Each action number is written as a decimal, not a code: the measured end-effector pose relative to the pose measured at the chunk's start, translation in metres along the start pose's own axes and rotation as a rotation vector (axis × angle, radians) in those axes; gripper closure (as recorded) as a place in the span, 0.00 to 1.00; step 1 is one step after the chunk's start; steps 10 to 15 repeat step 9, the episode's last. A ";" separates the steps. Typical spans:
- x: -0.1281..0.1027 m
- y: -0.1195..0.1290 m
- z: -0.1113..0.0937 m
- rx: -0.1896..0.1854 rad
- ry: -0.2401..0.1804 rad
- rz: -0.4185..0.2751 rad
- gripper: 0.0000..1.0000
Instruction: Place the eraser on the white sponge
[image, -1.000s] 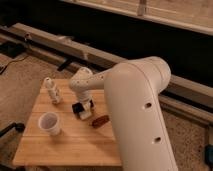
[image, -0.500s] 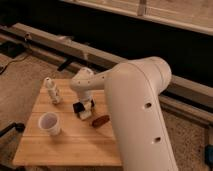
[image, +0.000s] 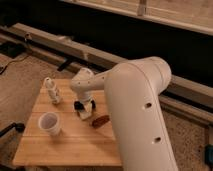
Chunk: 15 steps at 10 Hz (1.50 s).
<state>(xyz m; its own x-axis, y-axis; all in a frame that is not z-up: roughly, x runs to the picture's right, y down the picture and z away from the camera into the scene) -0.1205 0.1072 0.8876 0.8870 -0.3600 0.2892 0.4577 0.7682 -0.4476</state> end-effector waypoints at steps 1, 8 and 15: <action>-0.002 0.001 0.000 0.001 -0.002 -0.007 0.20; -0.007 0.005 -0.009 0.030 -0.018 -0.017 0.20; -0.007 0.005 -0.009 0.030 -0.017 -0.017 0.20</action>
